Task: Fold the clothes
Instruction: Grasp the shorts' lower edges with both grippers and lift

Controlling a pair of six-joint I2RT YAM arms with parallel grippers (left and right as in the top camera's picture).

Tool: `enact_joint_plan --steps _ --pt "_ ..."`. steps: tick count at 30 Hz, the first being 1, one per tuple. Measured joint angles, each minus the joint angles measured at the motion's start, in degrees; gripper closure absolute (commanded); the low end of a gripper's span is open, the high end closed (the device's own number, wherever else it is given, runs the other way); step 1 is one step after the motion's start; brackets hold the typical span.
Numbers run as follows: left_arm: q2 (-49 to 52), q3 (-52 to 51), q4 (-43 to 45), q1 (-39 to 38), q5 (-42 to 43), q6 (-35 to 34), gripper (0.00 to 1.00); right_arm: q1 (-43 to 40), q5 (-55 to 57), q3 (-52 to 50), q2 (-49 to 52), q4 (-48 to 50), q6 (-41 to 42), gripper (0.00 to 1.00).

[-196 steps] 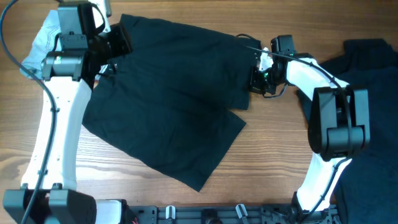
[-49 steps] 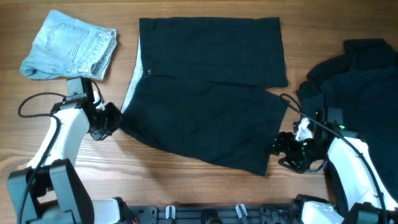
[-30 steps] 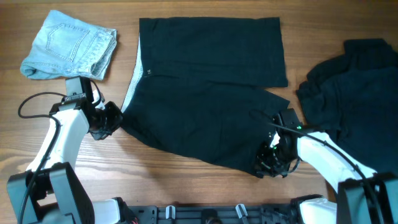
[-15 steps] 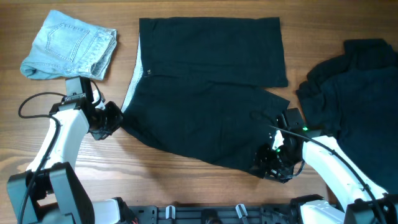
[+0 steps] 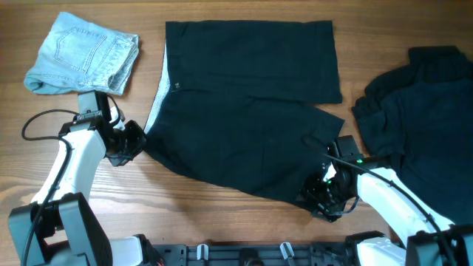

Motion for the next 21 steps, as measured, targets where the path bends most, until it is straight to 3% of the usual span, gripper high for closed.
enact_joint_plan --steps 3,5,8,15,21 --pt "0.0 0.0 0.0 0.0 0.0 0.0 0.96 0.0 -1.4 0.3 1.9 1.5 0.7 0.62" --pt "0.0 0.0 0.0 0.0 0.0 0.0 0.96 0.0 -2.2 0.5 3.0 1.9 0.9 0.80" --pt "0.0 0.0 0.0 0.0 0.1 0.0 0.96 0.0 -2.4 0.5 3.9 2.7 0.4 0.94" --pt "0.0 0.2 -1.2 0.0 0.4 0.0 0.96 0.0 1.7 4.7 3.7 -5.1 -2.8 0.96" --pt "-2.3 4.5 -7.8 0.2 0.6 0.0 0.96 0.0 4.5 15.0 -3.3 -14.3 -6.5 0.96"
